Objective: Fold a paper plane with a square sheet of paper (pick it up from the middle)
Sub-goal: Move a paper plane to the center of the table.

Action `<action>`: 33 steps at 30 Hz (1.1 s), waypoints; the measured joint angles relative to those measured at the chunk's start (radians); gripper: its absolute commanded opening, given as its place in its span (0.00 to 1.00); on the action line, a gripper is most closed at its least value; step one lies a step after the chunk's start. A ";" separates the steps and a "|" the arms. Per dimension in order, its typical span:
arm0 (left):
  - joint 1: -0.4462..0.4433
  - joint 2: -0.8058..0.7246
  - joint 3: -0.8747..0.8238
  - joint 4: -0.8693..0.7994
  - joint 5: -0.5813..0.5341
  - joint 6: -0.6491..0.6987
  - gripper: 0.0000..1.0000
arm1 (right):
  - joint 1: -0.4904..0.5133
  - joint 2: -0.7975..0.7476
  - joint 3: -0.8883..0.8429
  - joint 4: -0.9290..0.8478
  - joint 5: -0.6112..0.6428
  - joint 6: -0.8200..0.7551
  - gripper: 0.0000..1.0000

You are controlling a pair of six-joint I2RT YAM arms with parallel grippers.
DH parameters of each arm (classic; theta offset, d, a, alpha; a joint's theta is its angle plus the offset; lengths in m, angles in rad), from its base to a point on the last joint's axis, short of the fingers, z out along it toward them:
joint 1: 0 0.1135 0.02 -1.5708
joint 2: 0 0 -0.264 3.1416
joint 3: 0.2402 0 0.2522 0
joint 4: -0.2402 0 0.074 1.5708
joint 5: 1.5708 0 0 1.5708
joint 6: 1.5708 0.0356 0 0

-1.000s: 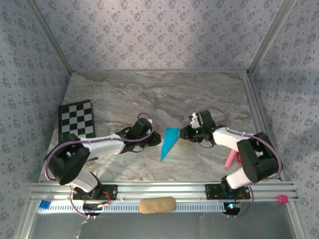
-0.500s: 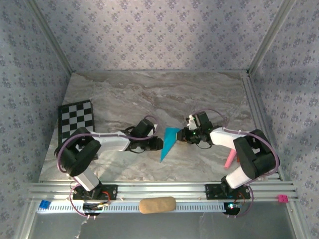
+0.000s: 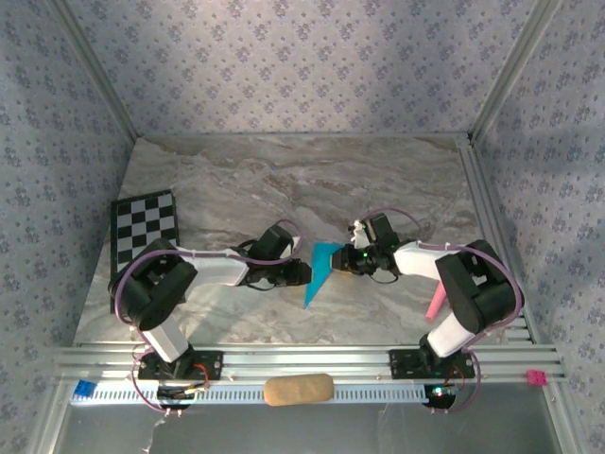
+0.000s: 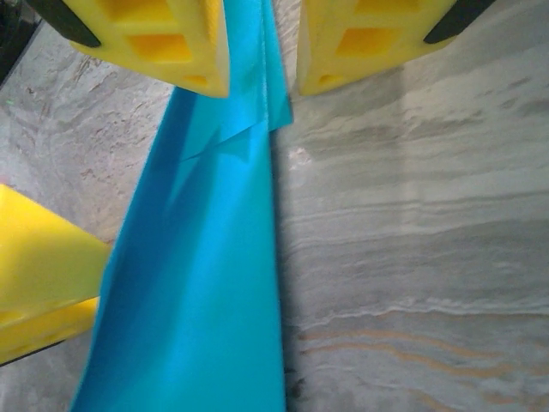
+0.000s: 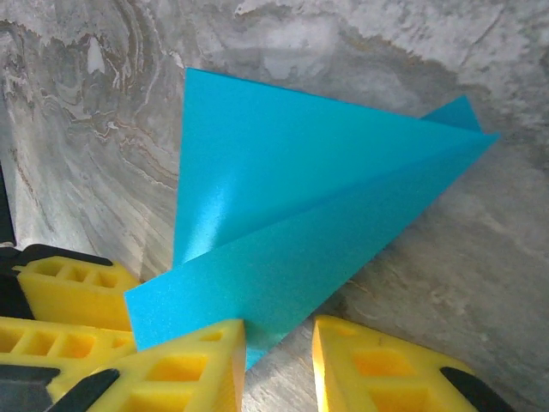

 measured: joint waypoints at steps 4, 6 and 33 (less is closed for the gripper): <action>0.001 0.007 0.006 -0.001 0.007 -0.003 0.27 | 0.002 0.012 0.000 0.008 -0.011 0.001 0.28; 0.002 0.011 0.010 -0.005 0.010 -0.003 0.26 | 0.002 0.013 0.000 0.011 -0.013 0.000 0.28; -0.003 0.026 0.013 0.026 0.025 -0.063 0.28 | 0.000 0.017 -0.004 0.022 -0.014 0.008 0.28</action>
